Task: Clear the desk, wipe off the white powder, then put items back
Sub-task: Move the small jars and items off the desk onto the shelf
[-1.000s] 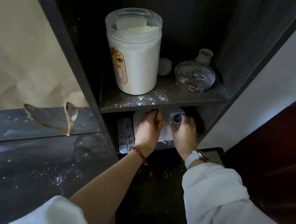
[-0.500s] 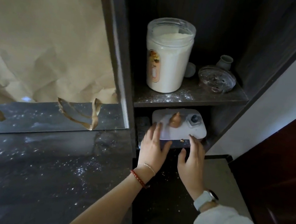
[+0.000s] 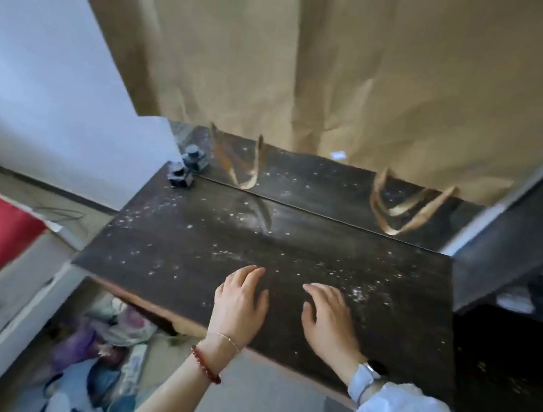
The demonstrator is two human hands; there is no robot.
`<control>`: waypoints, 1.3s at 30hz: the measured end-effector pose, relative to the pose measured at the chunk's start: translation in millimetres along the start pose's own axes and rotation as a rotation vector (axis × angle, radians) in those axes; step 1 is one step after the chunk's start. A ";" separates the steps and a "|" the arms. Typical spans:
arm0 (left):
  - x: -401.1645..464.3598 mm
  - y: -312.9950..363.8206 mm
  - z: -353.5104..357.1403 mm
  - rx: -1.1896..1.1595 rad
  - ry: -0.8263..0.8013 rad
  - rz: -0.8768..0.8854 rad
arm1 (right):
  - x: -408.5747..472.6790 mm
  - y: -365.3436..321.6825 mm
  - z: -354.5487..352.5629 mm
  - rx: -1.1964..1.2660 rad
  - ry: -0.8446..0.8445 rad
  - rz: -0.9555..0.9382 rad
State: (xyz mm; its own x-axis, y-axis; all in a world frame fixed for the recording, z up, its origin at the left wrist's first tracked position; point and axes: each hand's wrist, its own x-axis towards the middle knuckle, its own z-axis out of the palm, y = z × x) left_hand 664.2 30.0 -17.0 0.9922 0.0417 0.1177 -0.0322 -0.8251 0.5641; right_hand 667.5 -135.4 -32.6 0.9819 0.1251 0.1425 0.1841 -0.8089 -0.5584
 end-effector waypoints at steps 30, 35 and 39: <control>75.4 -308.1 -68.1 0.391 -0.147 -0.675 | 357.6 -203.9 257.8 -0.279 -0.316 -0.180; 74.5 -308.8 -66.9 0.379 -0.182 -0.693 | 354.7 -207.1 265.2 -0.300 -0.397 -0.263; 72.8 -307.3 -67.5 0.399 -0.165 -0.671 | 336.8 -201.0 252.1 -0.204 -0.397 -0.282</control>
State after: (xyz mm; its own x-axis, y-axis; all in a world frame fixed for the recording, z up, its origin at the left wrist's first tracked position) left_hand 738.1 324.6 -126.6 0.7904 0.5432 -0.2833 0.5932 -0.7941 0.1323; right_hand 972.7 214.1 -78.4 0.8442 0.5303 -0.0785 0.4702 -0.8027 -0.3669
